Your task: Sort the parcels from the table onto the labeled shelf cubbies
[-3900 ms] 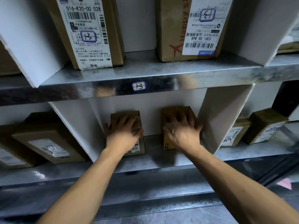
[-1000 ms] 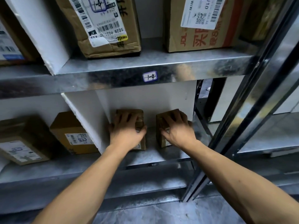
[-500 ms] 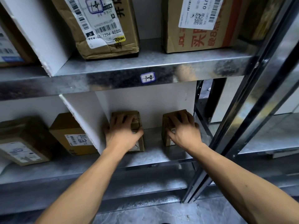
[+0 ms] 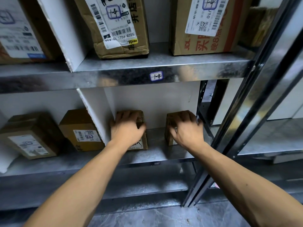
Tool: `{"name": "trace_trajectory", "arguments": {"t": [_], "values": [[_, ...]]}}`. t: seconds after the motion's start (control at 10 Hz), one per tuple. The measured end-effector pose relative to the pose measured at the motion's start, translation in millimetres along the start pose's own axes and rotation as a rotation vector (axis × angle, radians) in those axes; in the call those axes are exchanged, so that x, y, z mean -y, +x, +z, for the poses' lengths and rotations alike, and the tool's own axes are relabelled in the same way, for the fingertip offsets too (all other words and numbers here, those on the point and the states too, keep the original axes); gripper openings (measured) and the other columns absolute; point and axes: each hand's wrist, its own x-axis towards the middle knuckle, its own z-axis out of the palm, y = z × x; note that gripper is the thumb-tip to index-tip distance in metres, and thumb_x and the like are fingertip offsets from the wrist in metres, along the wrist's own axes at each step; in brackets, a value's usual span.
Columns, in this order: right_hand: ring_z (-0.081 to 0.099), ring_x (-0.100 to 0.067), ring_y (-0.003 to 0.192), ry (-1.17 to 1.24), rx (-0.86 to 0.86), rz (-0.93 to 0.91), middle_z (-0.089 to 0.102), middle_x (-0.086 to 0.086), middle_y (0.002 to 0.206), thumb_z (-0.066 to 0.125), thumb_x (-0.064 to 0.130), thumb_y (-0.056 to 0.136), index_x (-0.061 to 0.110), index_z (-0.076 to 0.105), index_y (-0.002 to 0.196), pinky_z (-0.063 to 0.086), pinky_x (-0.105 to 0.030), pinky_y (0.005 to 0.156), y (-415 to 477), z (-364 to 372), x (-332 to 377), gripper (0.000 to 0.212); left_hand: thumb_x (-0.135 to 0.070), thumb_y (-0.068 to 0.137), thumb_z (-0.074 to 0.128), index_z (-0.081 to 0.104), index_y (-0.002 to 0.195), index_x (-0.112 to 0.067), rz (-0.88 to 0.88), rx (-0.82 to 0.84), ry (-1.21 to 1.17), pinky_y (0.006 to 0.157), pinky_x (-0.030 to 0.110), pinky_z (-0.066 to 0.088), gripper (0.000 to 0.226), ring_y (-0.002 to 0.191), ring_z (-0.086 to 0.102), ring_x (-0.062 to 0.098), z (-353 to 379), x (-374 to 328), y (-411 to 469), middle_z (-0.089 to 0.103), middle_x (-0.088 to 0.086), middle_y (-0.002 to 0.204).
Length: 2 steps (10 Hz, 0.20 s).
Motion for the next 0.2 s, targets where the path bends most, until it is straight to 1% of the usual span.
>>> {"name": "trace_trajectory", "arguments": {"t": [0.1,0.2], "values": [[0.056,-0.038,0.110,-0.022,-0.009,0.011,0.059,-0.011,0.119,0.052,0.052,0.091,0.028,0.060,0.123,0.047,-0.051,0.088,-12.5,-12.6,11.4,0.041,-0.051,0.085,0.050,0.056,0.120,-0.031,0.049,-0.046,0.022,0.092,0.044,0.043,0.040,0.111,0.051,0.033,-14.2,2.6,-8.4,0.058,0.005,0.120],[0.060,-0.036,0.103,-0.062,-0.015,-0.013,0.064,-0.010,0.113,0.046,0.052,0.095,0.022,0.062,0.117,0.048,-0.046,0.082,-24.9,-20.0,23.6,0.041,-0.050,0.089,0.044,0.059,0.120,-0.025,0.086,-0.060,0.025,0.083,0.043,0.047,0.042,0.101,0.059,0.032,-26.3,9.1,-22.8,0.063,0.007,0.113]]}}
